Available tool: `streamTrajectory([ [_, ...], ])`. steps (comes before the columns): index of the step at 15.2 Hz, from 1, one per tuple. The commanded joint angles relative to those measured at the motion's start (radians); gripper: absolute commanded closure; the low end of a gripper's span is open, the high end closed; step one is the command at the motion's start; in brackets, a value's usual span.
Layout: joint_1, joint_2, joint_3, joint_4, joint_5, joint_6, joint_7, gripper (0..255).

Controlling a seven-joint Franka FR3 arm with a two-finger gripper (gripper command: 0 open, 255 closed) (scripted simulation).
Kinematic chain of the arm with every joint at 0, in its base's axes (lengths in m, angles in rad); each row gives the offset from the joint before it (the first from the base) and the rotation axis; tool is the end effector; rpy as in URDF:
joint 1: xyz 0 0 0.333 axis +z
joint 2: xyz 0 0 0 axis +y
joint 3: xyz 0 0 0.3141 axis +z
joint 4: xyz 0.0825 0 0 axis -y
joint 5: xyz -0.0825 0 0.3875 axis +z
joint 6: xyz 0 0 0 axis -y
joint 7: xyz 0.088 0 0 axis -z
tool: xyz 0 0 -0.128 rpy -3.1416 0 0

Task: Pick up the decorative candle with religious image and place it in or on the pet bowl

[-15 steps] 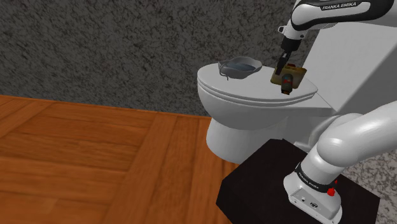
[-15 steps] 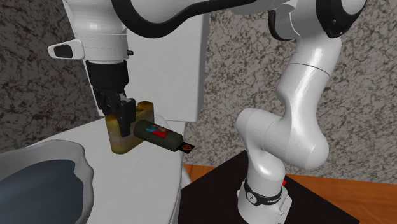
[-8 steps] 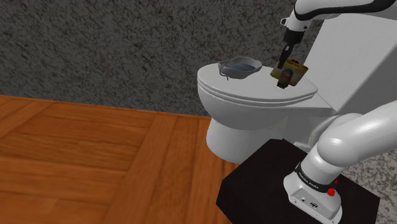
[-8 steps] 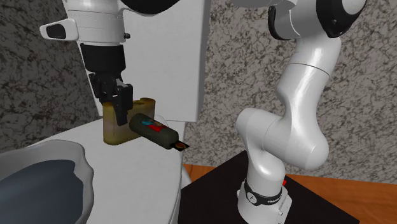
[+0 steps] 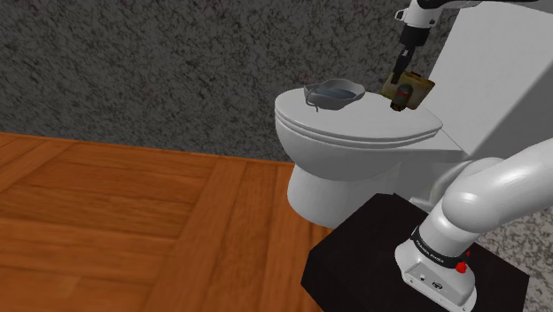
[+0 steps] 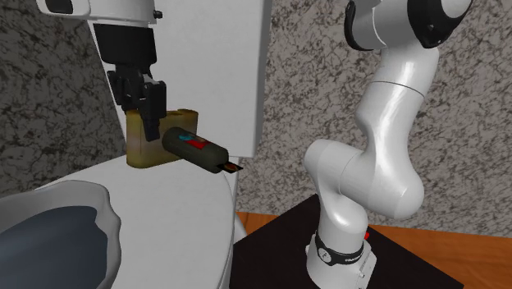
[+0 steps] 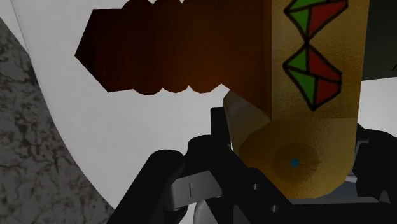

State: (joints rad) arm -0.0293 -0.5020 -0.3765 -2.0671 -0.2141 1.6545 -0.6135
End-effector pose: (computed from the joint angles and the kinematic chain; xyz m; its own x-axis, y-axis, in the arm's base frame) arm 0.3626 -0.2158 0.5947 0.9666 0.2548 0.0280 0.2526 -0.9654 0.0639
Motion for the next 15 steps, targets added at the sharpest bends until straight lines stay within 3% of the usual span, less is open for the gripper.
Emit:
streamTrajectory([
  [1, 0.001, 0.002, 0.002, 0.028, 0.002, -0.025, -0.003, 255],
  [15, 0.014, 0.072, 0.009, 0.279, 0.026, -0.207, -0.028, 255],
])
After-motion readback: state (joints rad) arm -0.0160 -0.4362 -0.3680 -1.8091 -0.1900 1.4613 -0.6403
